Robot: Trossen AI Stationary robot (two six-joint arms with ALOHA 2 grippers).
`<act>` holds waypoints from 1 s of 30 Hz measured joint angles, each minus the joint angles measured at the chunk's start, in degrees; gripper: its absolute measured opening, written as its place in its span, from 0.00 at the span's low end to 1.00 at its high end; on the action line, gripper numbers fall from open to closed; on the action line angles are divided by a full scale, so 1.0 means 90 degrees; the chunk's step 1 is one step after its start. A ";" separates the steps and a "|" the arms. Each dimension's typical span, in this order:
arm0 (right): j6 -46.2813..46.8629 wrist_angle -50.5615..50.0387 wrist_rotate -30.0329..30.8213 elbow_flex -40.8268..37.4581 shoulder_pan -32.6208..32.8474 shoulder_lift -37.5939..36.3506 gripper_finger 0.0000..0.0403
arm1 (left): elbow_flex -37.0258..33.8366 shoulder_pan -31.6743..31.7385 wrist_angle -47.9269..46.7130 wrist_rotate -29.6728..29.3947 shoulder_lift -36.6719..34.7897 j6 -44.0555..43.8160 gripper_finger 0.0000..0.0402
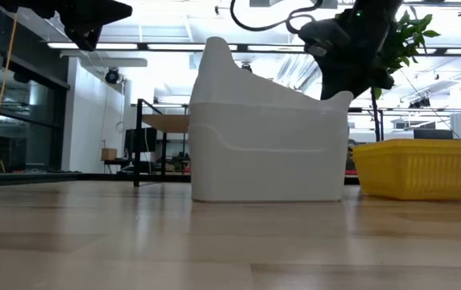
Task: Stack baskets on shelf by color
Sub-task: Stack the white bin on top of the stacked white bins
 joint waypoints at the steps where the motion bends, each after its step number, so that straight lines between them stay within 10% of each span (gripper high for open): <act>1: 0.0000 0.0026 0.0000 0.0000 0.0000 0.0000 0.11 | 0.0000 0.0000 0.0000 0.0000 0.0000 0.0000 0.44; 30: -0.0499 -0.0585 0.0365 0.1037 0.0000 0.0016 0.00 | 0.0000 0.0000 -0.0022 0.0002 0.0000 0.0000 0.44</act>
